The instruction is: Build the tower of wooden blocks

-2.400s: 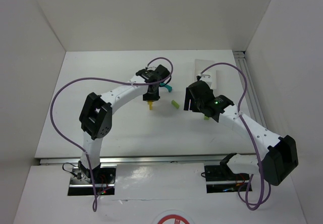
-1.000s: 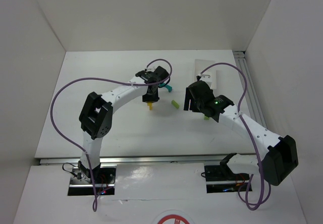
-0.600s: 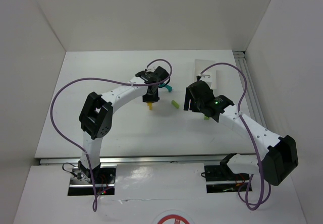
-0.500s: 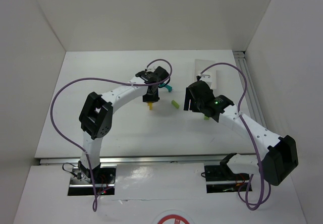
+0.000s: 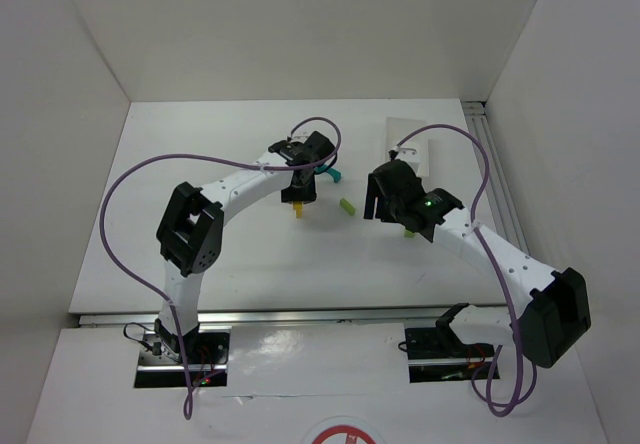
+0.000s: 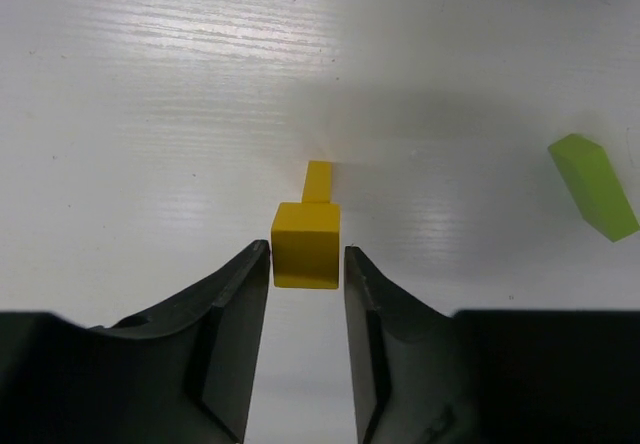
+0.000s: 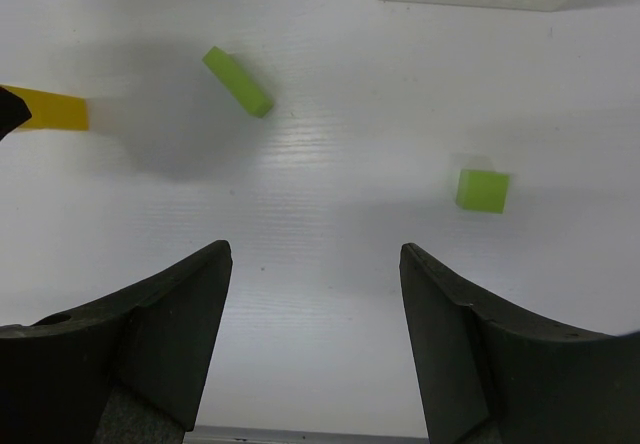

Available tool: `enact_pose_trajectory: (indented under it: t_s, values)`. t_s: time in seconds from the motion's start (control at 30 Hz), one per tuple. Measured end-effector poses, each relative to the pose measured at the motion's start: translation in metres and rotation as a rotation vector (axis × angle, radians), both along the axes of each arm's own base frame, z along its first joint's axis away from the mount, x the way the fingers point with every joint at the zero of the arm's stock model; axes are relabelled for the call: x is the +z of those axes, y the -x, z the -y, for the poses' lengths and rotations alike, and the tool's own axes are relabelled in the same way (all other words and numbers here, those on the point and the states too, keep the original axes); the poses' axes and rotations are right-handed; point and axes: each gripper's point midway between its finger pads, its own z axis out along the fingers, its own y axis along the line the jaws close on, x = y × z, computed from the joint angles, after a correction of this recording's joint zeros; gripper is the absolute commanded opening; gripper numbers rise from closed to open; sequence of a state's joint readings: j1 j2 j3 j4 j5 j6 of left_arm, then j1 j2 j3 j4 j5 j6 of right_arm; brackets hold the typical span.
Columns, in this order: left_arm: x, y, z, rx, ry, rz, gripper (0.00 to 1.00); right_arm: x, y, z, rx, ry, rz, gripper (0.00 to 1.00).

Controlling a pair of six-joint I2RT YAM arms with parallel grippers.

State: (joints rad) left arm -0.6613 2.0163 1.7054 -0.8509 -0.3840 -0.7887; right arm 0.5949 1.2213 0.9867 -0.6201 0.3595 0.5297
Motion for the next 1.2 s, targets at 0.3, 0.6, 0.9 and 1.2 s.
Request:
enact_pose_trajectory:
  t_s: [0.3,0.6,0.9,1.2]
  values:
    - [0.0,0.001,0.001,-0.003,0.006,-0.005,0.64,-0.004,0.0,0.0,0.001,0.006,-0.01,0.76]
    - [0.0,0.001,0.001,-0.003,0.006,-0.005,0.7,-0.004,0.0,-0.003,0.009,-0.003,-0.015,0.76]
    - [0.048,-0.002,0.002,-0.007,0.062,0.072,0.71,-0.036,-0.002,-0.033,0.196,-0.015,-0.085,0.77]
    - [0.179,0.007,-0.043,-0.001,0.221,0.309,0.71,-0.1,-0.05,-0.062,0.368,0.133,-0.169,0.71]
